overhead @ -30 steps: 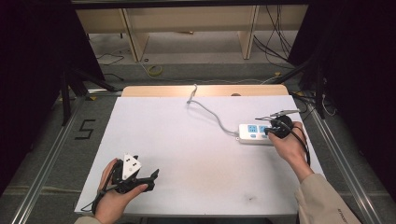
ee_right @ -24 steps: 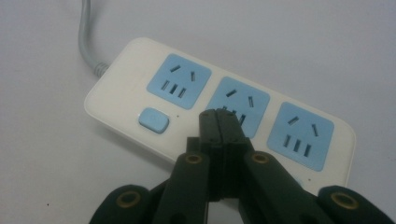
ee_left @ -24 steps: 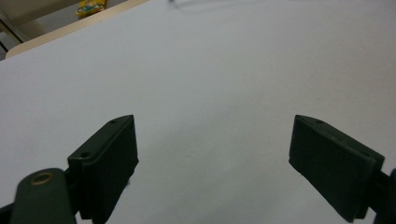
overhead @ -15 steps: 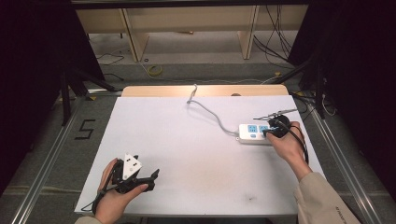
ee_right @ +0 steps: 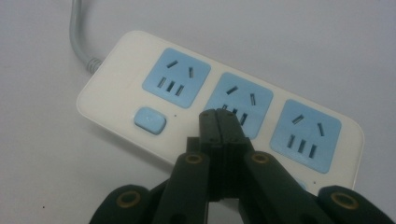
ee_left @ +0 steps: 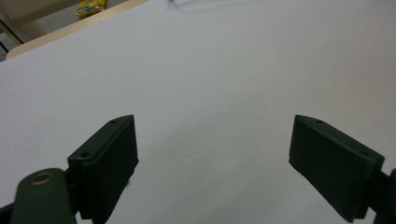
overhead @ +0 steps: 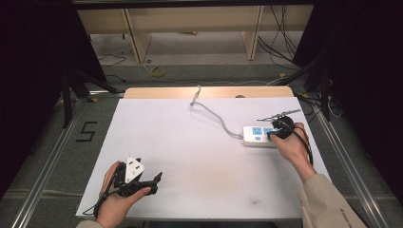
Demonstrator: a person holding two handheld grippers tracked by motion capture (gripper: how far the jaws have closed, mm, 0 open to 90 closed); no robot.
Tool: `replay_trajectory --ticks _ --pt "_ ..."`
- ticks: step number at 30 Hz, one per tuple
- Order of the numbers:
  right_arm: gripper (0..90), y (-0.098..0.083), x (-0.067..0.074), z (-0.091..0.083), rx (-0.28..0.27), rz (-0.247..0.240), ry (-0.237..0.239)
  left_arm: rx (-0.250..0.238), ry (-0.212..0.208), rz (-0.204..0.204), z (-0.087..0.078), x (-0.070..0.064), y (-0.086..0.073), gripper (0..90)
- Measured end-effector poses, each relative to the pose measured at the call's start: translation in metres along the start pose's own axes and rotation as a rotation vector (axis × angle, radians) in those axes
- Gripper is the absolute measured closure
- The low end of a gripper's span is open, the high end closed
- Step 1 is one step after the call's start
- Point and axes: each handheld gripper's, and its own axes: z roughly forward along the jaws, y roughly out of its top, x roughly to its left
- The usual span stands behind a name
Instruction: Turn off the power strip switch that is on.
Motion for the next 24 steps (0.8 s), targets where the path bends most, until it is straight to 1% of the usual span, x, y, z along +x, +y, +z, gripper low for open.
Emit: replay_trajectory --ticks 6,19,23,24 --pt "90.0 0.0009 0.0008 0.0013 0.018 0.005 -0.002 0.000 0.000 0.002 -0.0001 -0.0001 0.0001 14.9" --pt "90.0 0.0040 0.0022 0.0027 0.039 -0.014 -0.013 0.001 0.001 0.004 -0.0001 -0.0004 0.0002 14.9" --pt "90.0 0.0048 0.0039 0.0040 0.039 -0.011 -0.002 0.001 0.000 0.003 -0.0001 -0.0006 0.0001 14.9" --pt "90.0 0.0056 0.0056 0.0042 0.044 -0.015 -0.015 0.000 0.000 0.003 -0.0002 -0.0006 0.0001 14.9"
